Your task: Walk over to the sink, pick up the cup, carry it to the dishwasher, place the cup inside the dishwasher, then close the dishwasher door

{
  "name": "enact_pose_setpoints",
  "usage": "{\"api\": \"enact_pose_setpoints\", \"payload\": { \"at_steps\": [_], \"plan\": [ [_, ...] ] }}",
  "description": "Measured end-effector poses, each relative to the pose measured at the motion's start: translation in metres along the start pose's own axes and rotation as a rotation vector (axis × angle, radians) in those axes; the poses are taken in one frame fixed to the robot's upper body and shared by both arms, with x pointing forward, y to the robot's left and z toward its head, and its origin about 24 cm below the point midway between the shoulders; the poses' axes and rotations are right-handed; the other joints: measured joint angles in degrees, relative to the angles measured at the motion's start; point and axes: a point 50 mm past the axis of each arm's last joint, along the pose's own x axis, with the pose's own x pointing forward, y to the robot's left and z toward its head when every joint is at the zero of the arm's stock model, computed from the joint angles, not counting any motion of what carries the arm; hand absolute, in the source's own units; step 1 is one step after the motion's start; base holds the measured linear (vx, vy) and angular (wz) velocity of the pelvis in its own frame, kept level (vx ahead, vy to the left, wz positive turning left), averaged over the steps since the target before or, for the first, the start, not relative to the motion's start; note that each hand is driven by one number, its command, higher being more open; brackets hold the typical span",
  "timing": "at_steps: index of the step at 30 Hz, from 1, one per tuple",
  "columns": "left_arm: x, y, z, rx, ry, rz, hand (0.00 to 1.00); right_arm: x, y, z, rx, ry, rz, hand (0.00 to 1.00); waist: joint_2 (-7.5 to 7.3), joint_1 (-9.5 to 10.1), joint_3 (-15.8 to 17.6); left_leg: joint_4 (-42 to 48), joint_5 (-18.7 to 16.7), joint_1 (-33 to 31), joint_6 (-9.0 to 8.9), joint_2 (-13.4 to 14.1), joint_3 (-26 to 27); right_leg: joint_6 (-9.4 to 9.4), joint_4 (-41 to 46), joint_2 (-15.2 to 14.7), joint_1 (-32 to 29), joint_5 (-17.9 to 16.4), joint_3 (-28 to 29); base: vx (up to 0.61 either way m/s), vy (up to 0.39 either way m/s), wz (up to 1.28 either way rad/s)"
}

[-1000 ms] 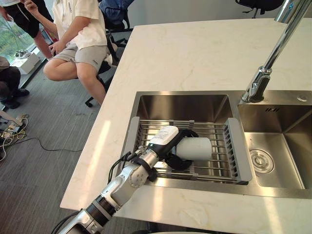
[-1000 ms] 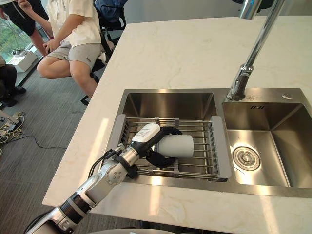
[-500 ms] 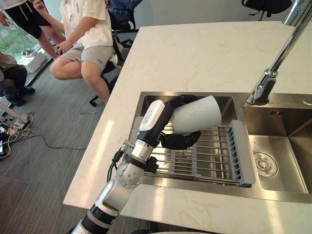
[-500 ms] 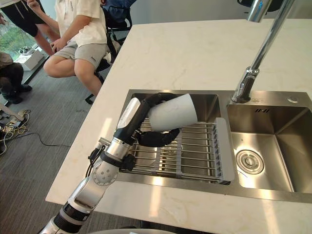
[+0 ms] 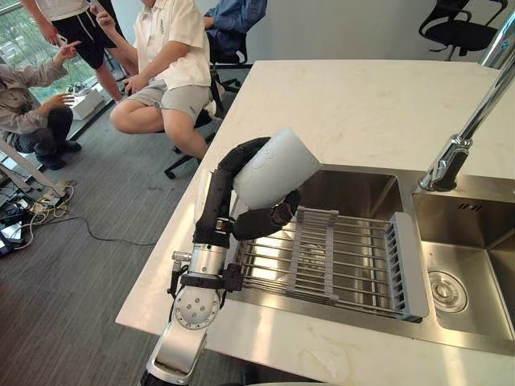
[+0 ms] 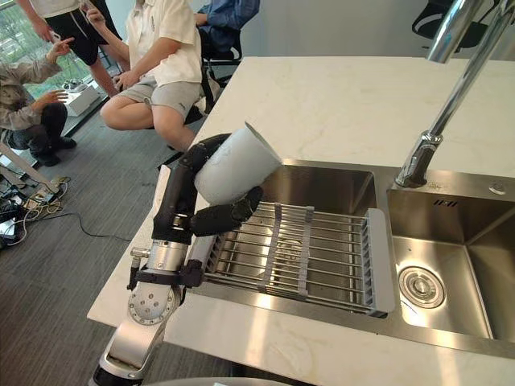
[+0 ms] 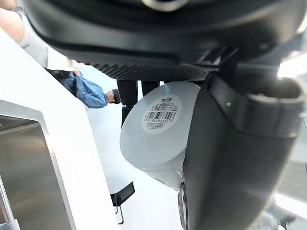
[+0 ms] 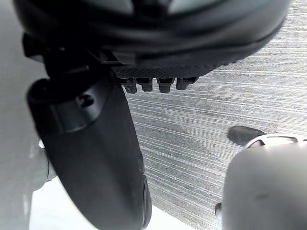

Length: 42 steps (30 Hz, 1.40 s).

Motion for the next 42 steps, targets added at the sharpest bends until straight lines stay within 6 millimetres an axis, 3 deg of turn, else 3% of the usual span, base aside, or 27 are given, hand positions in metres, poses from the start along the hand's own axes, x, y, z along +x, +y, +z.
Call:
{"api": "enact_pose_setpoints", "payload": {
  "at_steps": [12, 16, 19, 21, 23, 25, 27, 28, 29, 30, 31, 34, 38, 40, 42],
  "plan": [
    [-0.012, 0.007, -0.003, -0.237, 0.079, 0.095, 0.0, 0.0, 0.008, -0.006, 0.005, 0.035, 0.004, 1.0, -2.14, 2.22, -1.62, 0.83, -1.17, 0.03, 0.16, 0.27, 3.55, -0.05, 1.17, 0.13, -1.75, 0.05, 3.7, 0.0, 0.009, -0.16],
    [-0.01, 0.012, 0.0, -0.244, 0.055, 0.139, 0.0, 0.007, 0.021, 0.008, -0.004, 0.014, 0.039, 1.0, -2.33, 2.83, -1.08, 4.55, -2.94, -1.73, 0.34, 1.17, 6.19, 0.45, 12.47, -0.74, -8.4, -2.71, 7.57, -0.05, 0.032, -0.35],
    [-0.008, 0.012, 0.001, -0.25, 0.045, 0.152, 0.0, 0.009, 0.035, 0.016, -0.001, -0.007, 0.073, 1.0, -2.9, 2.0, 0.11, 7.26, -3.4, -3.38, 0.72, 1.21, 4.49, 1.04, 17.1, -1.12, -9.9, -3.7, 9.95, -0.11, 0.03, 0.25],
    [-0.004, 0.011, 0.004, -0.257, 0.026, 0.158, 0.0, 0.011, 0.036, 0.021, -0.006, -0.025, 0.08, 1.0, -3.13, 2.07, 0.96, 8.88, -3.47, -5.29, 1.66, 0.81, 1.9, 1.09, 25.57, -2.31, -11.36, -8.22, 13.3, -0.1, 0.009, 0.87],
    [-0.003, 0.012, 0.004, -0.261, 0.017, 0.173, 0.0, 0.009, 0.037, 0.017, -0.002, -0.015, 0.075, 1.0, -3.71, 3.27, 1.11, 11.09, -2.55, -7.78, 1.19, -0.57, -3.12, 3.08, 38.69, -3.37, -11.07, -11.72, 17.53, -0.07, -0.119, 1.1],
    [-0.003, 0.013, 0.005, -0.275, 0.011, 0.188, 0.0, 0.009, 0.042, 0.017, -0.024, -0.013, 0.089, 1.0, -4.2, 5.44, 0.98, 13.26, -1.17, -11.46, -0.28, -1.42, -6.12, 3.23, 36.37, -2.46, -9.35, -14.44, 20.72, -0.14, -0.228, 0.92],
    [-0.003, 0.009, 0.007, -0.295, 0.006, 0.182, 0.0, 0.008, 0.049, 0.021, -0.037, -0.029, 0.109, 1.0, -4.13, 7.44, 0.94, 13.6, 1.26, -15.44, -1.29, -1.33, -8.55, 1.93, 29.48, -0.84, -8.61, -17.44, 20.23, -0.22, -0.254, 0.8],
    [-0.003, 0.005, 0.012, -0.317, -0.007, 0.172, 0.0, 0.009, 0.055, 0.028, -0.045, -0.053, 0.129, 1.0, -3.62, 7.89, 1.18, 13.06, 3.3, -18.35, -2.85, -0.52, -10.76, 0.58, 25.21, 0.62, -8.46, -18.79, 18.59, -0.28, -0.26, 0.85],
    [-0.002, 0.0, 0.013, -0.347, -0.009, 0.161, 0.0, 0.013, 0.055, 0.04, -0.052, -0.085, 0.129, 1.0, -0.76, 7.42, 2.97, 11.38, 6.43, -19.2, -3.74, 1.62, -13.26, -0.52, 23.99, 3.67, -8.27, -17.0, 16.01, -0.3, -0.252, 0.87],
    [-0.002, -0.003, 0.013, -0.357, -0.002, 0.15, 0.0, 0.014, 0.055, 0.042, -0.054, -0.089, 0.128, 1.0, -0.13, 7.29, 3.24, 9.12, 8.78, -19.06, -3.92, 2.5, -13.22, -1.28, 23.55, 4.27, -8.44, -16.3, 14.77, -0.35, -0.191, 1.13],
    [-0.003, -0.011, 0.012, -0.376, 0.009, 0.112, 0.0, 0.015, 0.054, 0.045, -0.046, -0.093, 0.121, 1.0, -0.31, 6.64, 3.63, 7.05, 9.84, -18.98, -1.95, 2.84, -9.47, -2.78, 22.72, 4.17, -8.87, -15.28, 10.68, -0.35, -0.15, 1.04],
    [-0.002, -0.024, 0.017, -0.394, -0.009, 0.009, 0.0, 0.016, 0.044, 0.042, -0.021, -0.08, 0.07, 1.0, -1.81, 5.31, 3.72, 16.64, 3.06, -19.21, 0.03, 1.23, 2.29, -3.08, 20.61, 0.78, -10.05, -12.78, 4.69, -0.28, -0.121, 1.29],
    [0.007, -0.029, 0.02, -0.435, -0.039, -0.043, 0.0, 0.015, 0.039, 0.039, 0.006, -0.071, 0.059, 1.0, -1.32, 4.93, 3.3, 20.59, -5.2, -12.19, -0.61, 4.21, 10.03, -2.63, 14.94, -1.2, -10.19, -7.65, 0.59, -0.14, 0.019, 0.63],
    [0.011, -0.034, 0.016, -0.453, -0.025, -0.069, 0.0, 0.014, 0.039, 0.035, 0.019, -0.062, 0.055, 1.0, -0.47, 3.96, 2.47, 16.44, -6.54, -6.82, -1.45, 5.4, 11.03, -2.22, 15.3, -1.67, -10.13, -7.44, -2.26, -0.1, 0.138, 0.73],
    [0.011, -0.038, 0.013, -0.465, -0.006, -0.083, 0.0, 0.014, 0.039, 0.037, 0.039, -0.067, 0.049, 1.0, -0.06, 3.11, 2.14, 11.13, -5.71, -4.53, -2.29, 5.22, 11.64, -1.38, 15.1, -1.81, -9.92, -6.98, -4.07, -0.06, 0.146, 0.57]
  ]
}}
